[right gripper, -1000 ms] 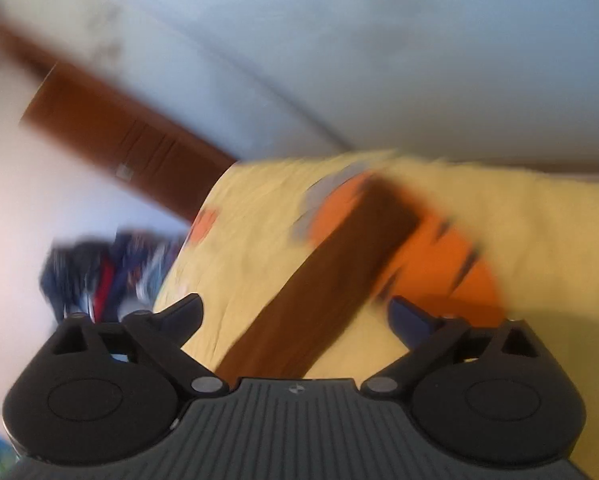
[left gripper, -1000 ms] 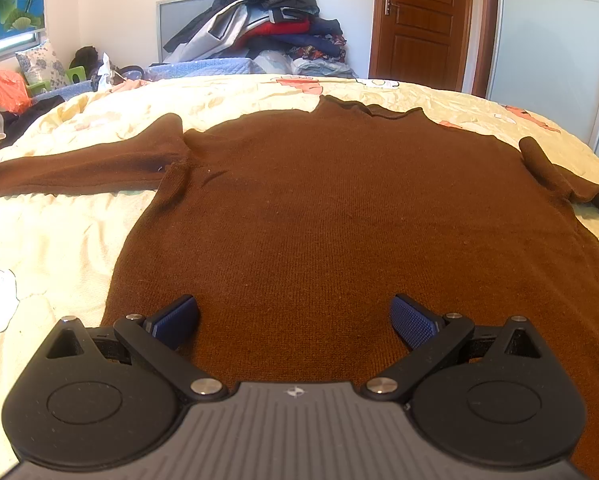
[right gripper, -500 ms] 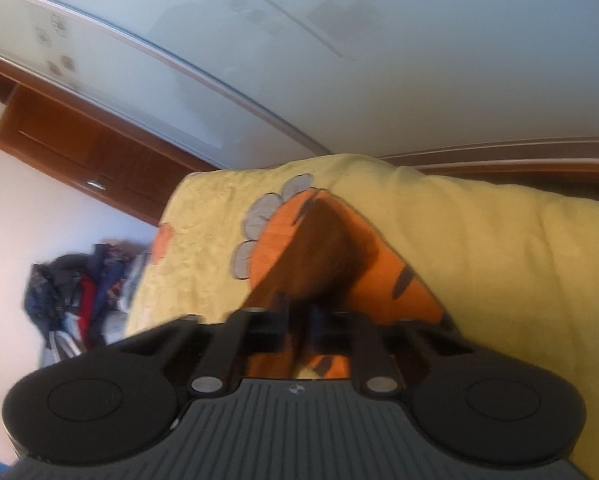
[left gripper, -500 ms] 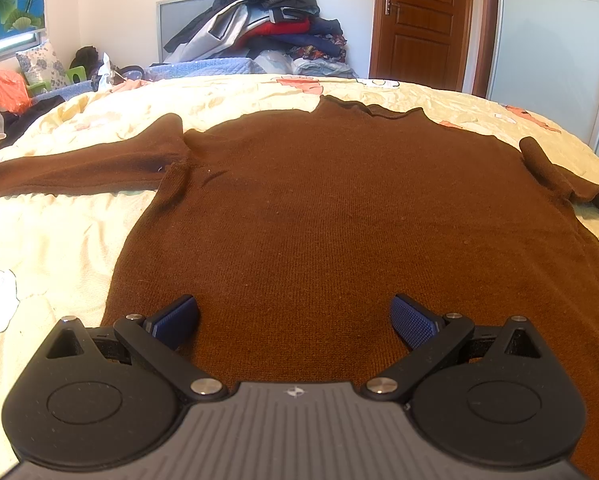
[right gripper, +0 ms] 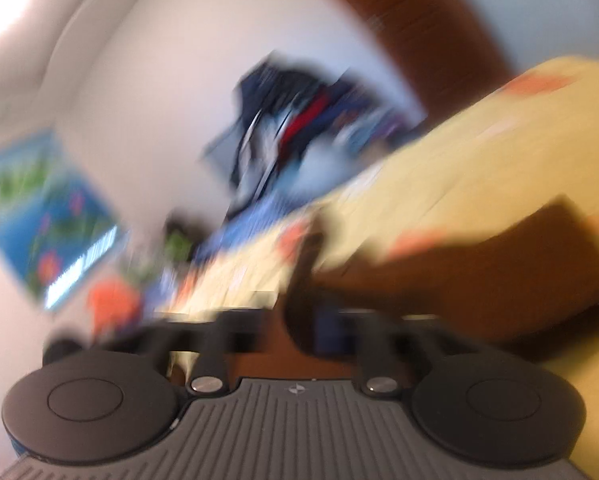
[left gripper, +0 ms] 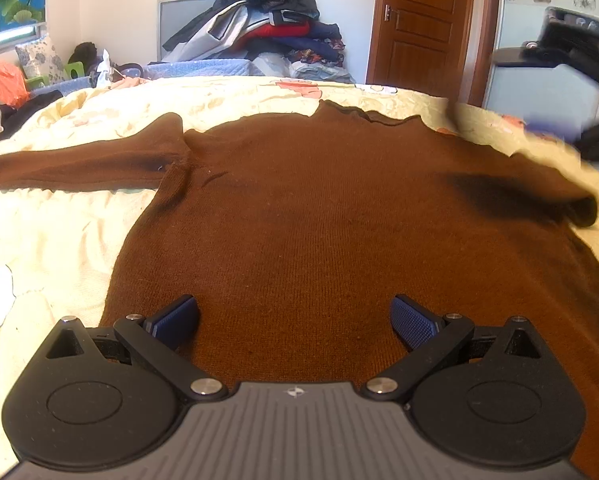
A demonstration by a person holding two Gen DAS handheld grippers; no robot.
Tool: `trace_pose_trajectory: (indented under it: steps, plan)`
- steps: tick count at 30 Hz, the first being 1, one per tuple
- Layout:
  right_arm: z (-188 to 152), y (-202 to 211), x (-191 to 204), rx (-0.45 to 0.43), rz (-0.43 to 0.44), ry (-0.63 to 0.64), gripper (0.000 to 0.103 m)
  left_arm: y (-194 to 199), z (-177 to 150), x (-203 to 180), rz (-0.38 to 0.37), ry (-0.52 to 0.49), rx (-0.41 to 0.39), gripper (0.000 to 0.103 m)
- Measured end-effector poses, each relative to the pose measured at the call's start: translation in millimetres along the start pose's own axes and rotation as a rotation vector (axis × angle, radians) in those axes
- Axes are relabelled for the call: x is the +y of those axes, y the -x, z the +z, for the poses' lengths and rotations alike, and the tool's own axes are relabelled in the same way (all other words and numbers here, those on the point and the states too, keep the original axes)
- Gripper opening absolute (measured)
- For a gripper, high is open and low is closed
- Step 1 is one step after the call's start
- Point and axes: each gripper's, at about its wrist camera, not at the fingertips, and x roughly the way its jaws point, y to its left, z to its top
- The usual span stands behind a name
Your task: Fold small clothes
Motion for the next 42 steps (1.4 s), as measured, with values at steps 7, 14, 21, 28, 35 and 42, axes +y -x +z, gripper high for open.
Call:
trace_pose_trajectory:
  steps: [7,14,21,28,35,42]
  plan:
    - [-61,20,-8,0.031,-0.066,-0.003,0.08,11,32,36,-0.269,0.282,0.0,0.103]
    - [-89,38,-37,0.033,-0.135,-0.036,0.077,-70,96,23,-0.437,0.452,0.127,0.099]
    - [-91,33,-44,0.019,-0.112,-0.06,0.078,-130,110,-19,-0.385,0.358,0.198,0.042]
    - [-90,33,-48,0.019,-0.091,-0.071,0.079,-123,140,-12,-0.255,0.283,0.117,0.005]
    - [-90,35,-50,0.018,-0.075,-0.079,0.082,-116,151,46,-0.031,0.246,0.05,0.005]
    - [-89,36,-49,0.024,-0.07,-0.067,0.085,-133,122,64,0.064,0.22,0.084,0.005]
